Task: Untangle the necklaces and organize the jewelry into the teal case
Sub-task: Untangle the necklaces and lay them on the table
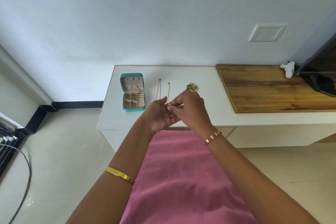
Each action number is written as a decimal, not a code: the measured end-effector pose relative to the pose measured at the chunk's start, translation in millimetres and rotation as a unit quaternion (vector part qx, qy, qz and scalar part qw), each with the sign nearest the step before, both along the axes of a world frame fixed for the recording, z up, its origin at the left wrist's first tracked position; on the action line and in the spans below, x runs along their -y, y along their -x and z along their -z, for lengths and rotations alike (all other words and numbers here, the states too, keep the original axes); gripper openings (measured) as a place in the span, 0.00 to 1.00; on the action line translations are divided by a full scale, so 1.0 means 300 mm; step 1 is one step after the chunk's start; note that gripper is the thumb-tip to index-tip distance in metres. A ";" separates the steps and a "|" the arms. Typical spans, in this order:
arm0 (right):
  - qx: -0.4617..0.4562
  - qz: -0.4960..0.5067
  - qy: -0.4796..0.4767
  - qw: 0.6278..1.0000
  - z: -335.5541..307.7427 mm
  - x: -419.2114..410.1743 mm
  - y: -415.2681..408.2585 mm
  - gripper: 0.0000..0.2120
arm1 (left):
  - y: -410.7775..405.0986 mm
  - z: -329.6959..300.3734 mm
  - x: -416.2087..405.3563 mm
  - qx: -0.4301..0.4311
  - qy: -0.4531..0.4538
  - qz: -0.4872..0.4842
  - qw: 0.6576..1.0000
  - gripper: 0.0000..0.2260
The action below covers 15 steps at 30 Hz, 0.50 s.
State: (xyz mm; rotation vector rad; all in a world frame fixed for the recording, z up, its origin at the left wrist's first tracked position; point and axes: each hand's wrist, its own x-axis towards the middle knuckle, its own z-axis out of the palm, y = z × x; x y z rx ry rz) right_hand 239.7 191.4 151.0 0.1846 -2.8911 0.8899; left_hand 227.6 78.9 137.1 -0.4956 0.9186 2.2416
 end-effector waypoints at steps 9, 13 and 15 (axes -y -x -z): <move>-0.081 -0.071 0.126 0.986 0.015 -0.031 -0.044 0.05 | 0.027 0.016 0.063 -0.051 -0.068 -0.080 0.993 0.17; 0.022 0.059 0.281 0.957 -0.014 -0.080 0.011 0.07 | 0.026 0.004 0.069 -0.074 -0.094 -0.082 0.989 0.20; 0.126 0.081 0.343 0.927 -0.010 -0.101 0.032 0.12 | 0.021 -0.007 0.065 -0.086 -0.093 -0.062 0.990 0.20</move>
